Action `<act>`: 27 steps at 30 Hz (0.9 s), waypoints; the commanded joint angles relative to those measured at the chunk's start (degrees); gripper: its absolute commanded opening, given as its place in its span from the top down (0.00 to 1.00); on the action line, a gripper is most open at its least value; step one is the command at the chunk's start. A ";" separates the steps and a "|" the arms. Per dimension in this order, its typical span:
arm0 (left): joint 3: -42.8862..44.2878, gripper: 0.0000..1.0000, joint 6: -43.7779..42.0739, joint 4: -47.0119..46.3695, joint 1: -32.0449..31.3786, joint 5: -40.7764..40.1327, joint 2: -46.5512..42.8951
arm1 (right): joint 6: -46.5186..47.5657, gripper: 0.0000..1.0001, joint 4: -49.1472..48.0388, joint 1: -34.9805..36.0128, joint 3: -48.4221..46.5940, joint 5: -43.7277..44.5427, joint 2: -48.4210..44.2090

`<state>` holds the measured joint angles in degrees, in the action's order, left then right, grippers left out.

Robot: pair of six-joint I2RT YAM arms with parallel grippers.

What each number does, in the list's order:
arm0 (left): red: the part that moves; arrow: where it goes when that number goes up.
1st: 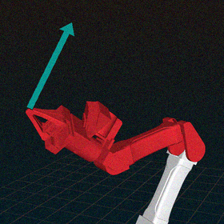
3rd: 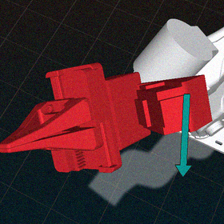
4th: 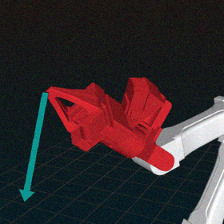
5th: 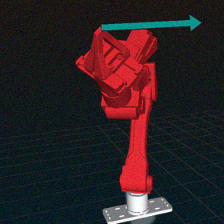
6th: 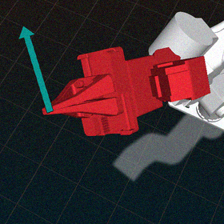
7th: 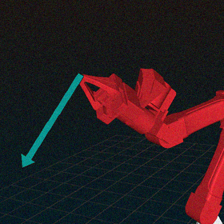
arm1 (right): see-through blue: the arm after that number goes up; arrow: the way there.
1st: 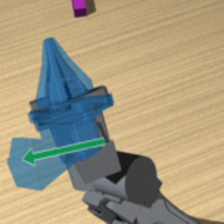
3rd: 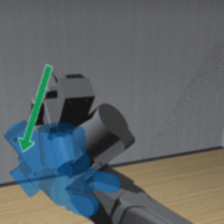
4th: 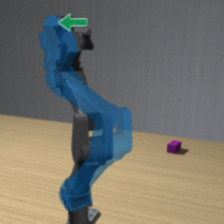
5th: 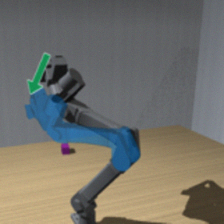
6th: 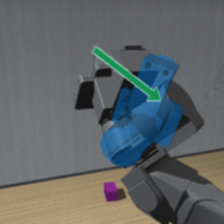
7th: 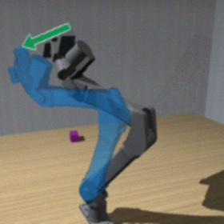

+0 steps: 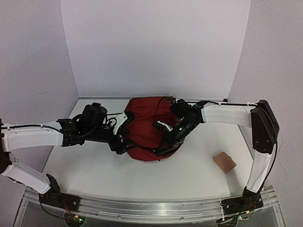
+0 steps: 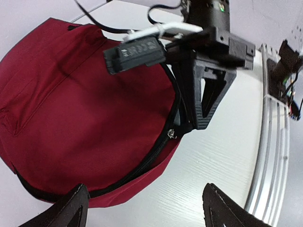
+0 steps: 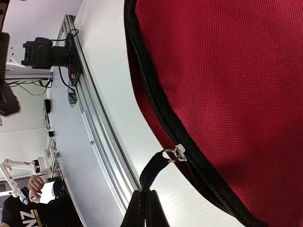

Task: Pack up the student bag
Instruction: Zip the student bag at the center of the board.

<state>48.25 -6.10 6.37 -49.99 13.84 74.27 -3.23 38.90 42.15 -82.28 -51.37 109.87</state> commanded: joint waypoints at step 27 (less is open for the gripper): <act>5.51 1.00 -25.00 -1.87 -13.81 -34.39 15.87 | -0.07 1.00 0.70 -1.48 2.58 1.51 -1.73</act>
<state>57.44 -34.05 4.24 -63.49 -16.80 97.35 -4.30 39.03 41.97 -81.51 -51.86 110.06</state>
